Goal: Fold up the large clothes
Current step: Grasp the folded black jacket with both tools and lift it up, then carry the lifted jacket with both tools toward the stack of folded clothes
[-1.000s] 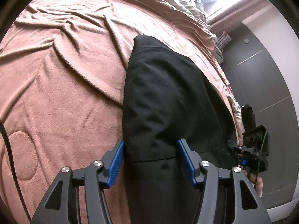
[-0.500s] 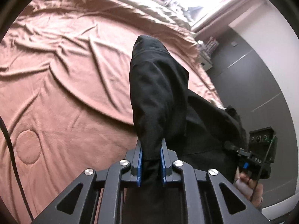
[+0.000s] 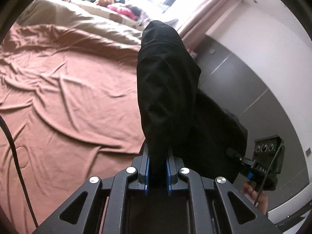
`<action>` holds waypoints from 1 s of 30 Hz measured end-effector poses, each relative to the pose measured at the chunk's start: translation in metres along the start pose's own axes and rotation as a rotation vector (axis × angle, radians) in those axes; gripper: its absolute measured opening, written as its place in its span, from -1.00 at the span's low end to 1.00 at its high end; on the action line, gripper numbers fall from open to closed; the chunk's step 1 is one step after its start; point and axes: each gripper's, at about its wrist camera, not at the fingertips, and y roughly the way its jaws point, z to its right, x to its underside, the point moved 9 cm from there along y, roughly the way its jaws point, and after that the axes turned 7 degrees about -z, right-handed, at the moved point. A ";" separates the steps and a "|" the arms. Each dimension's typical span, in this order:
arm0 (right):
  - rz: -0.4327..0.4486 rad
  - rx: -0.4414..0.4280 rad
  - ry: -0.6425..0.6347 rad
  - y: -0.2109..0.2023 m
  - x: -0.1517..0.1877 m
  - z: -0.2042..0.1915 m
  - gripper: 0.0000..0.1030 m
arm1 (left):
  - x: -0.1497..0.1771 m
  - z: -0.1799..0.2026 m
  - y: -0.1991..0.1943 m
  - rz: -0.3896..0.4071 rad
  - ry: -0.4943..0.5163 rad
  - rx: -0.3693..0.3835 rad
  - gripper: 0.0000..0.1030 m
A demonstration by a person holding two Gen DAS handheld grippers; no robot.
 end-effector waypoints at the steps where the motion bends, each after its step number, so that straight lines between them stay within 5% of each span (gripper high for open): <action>1: 0.015 0.011 -0.009 -0.014 -0.002 -0.001 -0.82 | -0.002 0.012 -0.001 0.008 0.013 0.008 -0.75; 16: 0.143 0.172 -0.101 -0.181 -0.032 0.014 -0.82 | -0.013 0.197 0.031 0.066 0.131 0.131 -0.75; 30: 0.138 0.335 -0.118 -0.249 -0.024 0.024 -0.82 | 0.010 0.316 0.107 -0.010 0.131 0.203 -0.75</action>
